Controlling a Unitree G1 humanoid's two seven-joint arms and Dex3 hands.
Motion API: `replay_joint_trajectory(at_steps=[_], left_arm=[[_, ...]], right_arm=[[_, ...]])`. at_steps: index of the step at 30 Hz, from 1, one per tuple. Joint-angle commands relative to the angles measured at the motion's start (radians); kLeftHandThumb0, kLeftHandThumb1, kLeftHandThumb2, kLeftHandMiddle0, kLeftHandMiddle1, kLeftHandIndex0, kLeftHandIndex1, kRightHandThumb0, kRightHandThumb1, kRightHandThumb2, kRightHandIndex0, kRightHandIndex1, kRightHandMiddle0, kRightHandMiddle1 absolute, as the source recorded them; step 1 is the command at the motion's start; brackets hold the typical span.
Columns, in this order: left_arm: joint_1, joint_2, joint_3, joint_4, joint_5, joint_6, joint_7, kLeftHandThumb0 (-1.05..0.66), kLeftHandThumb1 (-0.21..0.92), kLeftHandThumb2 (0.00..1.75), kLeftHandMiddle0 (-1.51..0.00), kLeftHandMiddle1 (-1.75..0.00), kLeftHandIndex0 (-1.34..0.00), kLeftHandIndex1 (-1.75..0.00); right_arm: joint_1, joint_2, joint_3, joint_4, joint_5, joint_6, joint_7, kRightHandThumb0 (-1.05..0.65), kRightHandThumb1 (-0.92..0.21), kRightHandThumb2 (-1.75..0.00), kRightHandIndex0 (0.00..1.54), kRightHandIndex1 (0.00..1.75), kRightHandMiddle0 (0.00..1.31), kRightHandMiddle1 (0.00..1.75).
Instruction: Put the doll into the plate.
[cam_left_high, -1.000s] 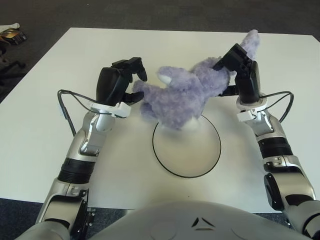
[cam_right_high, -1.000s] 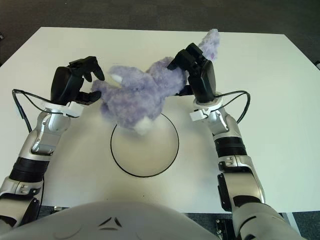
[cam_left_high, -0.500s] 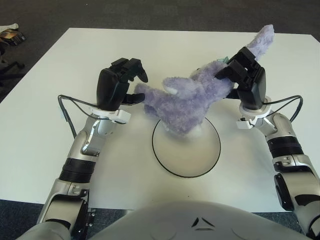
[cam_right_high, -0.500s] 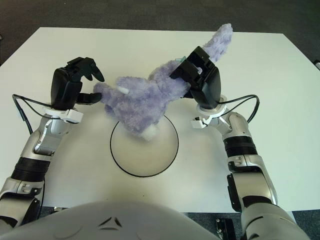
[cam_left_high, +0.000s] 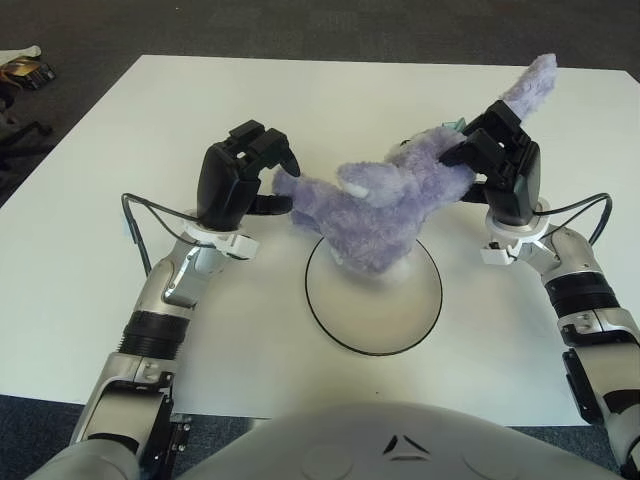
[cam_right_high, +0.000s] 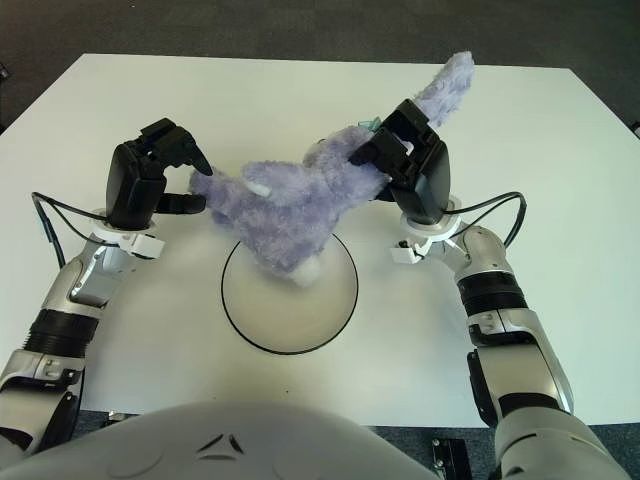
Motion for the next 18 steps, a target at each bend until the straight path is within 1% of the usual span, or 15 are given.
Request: replay_joint_trajectory(at_steps=[1, 5, 10, 11, 12, 13, 14, 15, 16, 17, 18], left_arm=[[-0.024, 0.014, 0.003, 0.026, 0.03, -0.034, 0.035, 0.0, 0.06, 1.59, -0.73, -1.75, -0.65, -1.7], [-0.028, 0.018, 0.0, 0.049, 0.061, -0.049, 0.065, 0.0, 0.07, 1.59, -0.73, -1.75, -0.64, -1.71], [-0.031, 0.021, -0.002, 0.064, 0.088, -0.055, 0.09, -0.01, 0.08, 1.59, -0.73, -1.75, -0.63, -1.73], [-0.032, 0.022, -0.002, 0.065, 0.092, -0.056, 0.094, -0.01, 0.08, 1.59, -0.73, -1.75, -0.63, -1.73], [-0.032, 0.023, -0.003, 0.067, 0.095, -0.056, 0.096, -0.01, 0.08, 1.59, -0.72, -1.75, -0.63, -1.73], [-0.033, 0.024, -0.004, 0.069, 0.1, -0.056, 0.101, -0.01, 0.08, 1.59, -0.72, -1.75, -0.63, -1.73], [-0.034, 0.024, -0.005, 0.071, 0.104, -0.055, 0.104, 0.0, 0.08, 1.59, -0.72, -1.75, -0.63, -1.73], [-0.036, 0.025, -0.005, 0.074, 0.113, -0.055, 0.113, 0.0, 0.08, 1.59, -0.72, -1.75, -0.63, -1.74], [-0.037, 0.026, -0.006, 0.077, 0.12, -0.054, 0.12, 0.0, 0.08, 1.59, -0.72, -1.75, -0.63, -1.74], [-0.038, 0.026, -0.006, 0.078, 0.126, -0.054, 0.126, 0.0, 0.08, 1.59, -0.72, -1.75, -0.63, -1.74], [-0.039, 0.026, -0.007, 0.08, 0.132, -0.052, 0.133, 0.0, 0.08, 1.59, -0.72, -1.75, -0.63, -1.73]], right_arm=[[-0.002, -0.026, 0.02, -0.023, -0.017, -0.002, -0.049, 0.5, -0.22, -1.44, 0.68, 1.75, 0.87, 1.75], [-0.008, -0.04, 0.041, -0.026, -0.006, -0.036, -0.058, 0.5, -0.23, -1.43, 0.68, 1.75, 0.85, 1.75], [0.013, -0.062, 0.046, -0.049, -0.003, -0.042, -0.061, 0.5, -0.23, -1.42, 0.67, 1.75, 0.85, 1.75], [0.01, -0.106, 0.076, -0.035, 0.085, -0.08, 0.082, 0.5, -0.23, -1.42, 0.67, 1.75, 0.84, 1.75], [0.008, -0.139, 0.099, -0.024, 0.151, -0.108, 0.19, 0.4, -0.18, -1.47, 0.72, 1.73, 0.8, 1.75], [0.016, -0.153, 0.099, -0.056, 0.026, 0.0, 0.104, 0.25, -0.1, -1.55, 0.79, 1.69, 0.74, 1.75], [0.023, -0.159, 0.095, -0.084, -0.075, 0.085, 0.025, 0.16, -0.08, -1.57, 0.81, 1.68, 0.7, 1.75], [0.029, -0.16, 0.084, -0.123, -0.152, 0.147, -0.051, 0.1, -0.06, -1.59, 0.82, 1.66, 0.67, 1.75], [0.031, -0.164, 0.081, -0.147, -0.19, 0.182, -0.094, 0.08, -0.06, -1.59, 0.82, 1.67, 0.65, 1.75], [0.031, -0.168, 0.086, -0.155, -0.191, 0.187, -0.105, 0.06, -0.06, -1.59, 0.82, 1.67, 0.64, 1.75], [0.027, -0.165, 0.1, -0.154, -0.208, 0.208, -0.141, 0.04, -0.06, -1.59, 0.81, 1.68, 0.62, 1.75]])
